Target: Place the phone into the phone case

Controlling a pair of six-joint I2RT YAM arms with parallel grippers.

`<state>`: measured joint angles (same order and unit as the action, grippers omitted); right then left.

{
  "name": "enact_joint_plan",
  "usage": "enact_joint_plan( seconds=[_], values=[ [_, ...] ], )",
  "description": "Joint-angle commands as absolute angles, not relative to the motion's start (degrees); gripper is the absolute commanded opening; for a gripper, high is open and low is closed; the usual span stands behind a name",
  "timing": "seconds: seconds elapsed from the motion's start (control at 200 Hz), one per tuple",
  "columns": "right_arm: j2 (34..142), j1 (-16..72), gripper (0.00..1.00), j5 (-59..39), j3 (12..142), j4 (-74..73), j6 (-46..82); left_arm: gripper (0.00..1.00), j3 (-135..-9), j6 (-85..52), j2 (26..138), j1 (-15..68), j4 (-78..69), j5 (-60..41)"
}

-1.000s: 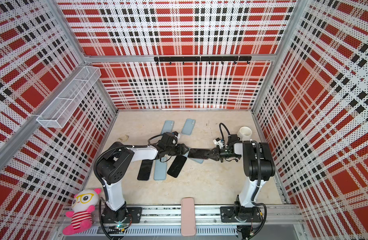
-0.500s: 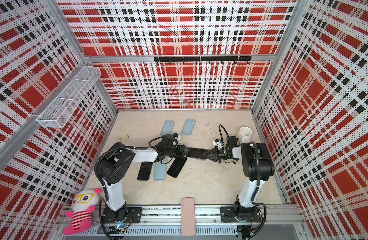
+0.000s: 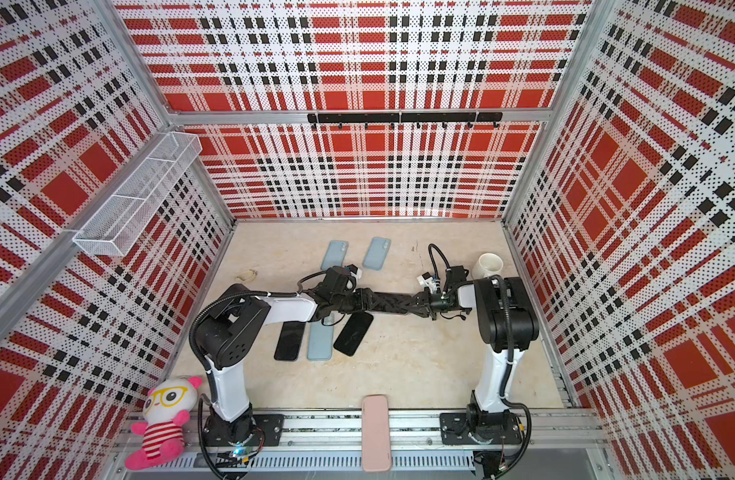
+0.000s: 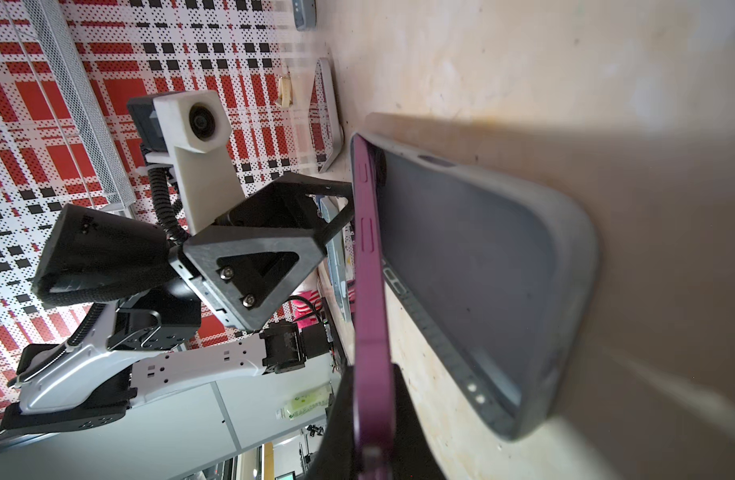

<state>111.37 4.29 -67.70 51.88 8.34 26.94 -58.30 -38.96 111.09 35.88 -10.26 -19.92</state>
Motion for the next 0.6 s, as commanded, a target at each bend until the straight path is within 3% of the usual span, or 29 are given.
enact_joint_plan(
  seconds=[0.0, 0.245, 0.506, 0.596],
  values=[
    [114.7, 6.77, 0.05, -65.03, 52.66, 13.53, 23.52, 0.66, -61.02, -36.11, 113.19, 37.11, -9.42, -23.68],
    [116.23, 6.86, 0.09, -63.92, 55.86, 17.16, 21.54, 0.67, -62.69, -34.91, 113.97, 37.72, -8.91, -24.15],
    [112.55, 6.77, 0.24, -58.03, 60.0, 25.83, 18.4, 0.67, -62.49, -32.27, 112.42, 37.52, -2.62, -17.17],
    [111.79, 6.77, 0.28, -55.16, 61.79, 29.55, 17.08, 0.59, -62.48, -32.04, 112.98, 37.57, -0.76, -14.18]
  ],
)
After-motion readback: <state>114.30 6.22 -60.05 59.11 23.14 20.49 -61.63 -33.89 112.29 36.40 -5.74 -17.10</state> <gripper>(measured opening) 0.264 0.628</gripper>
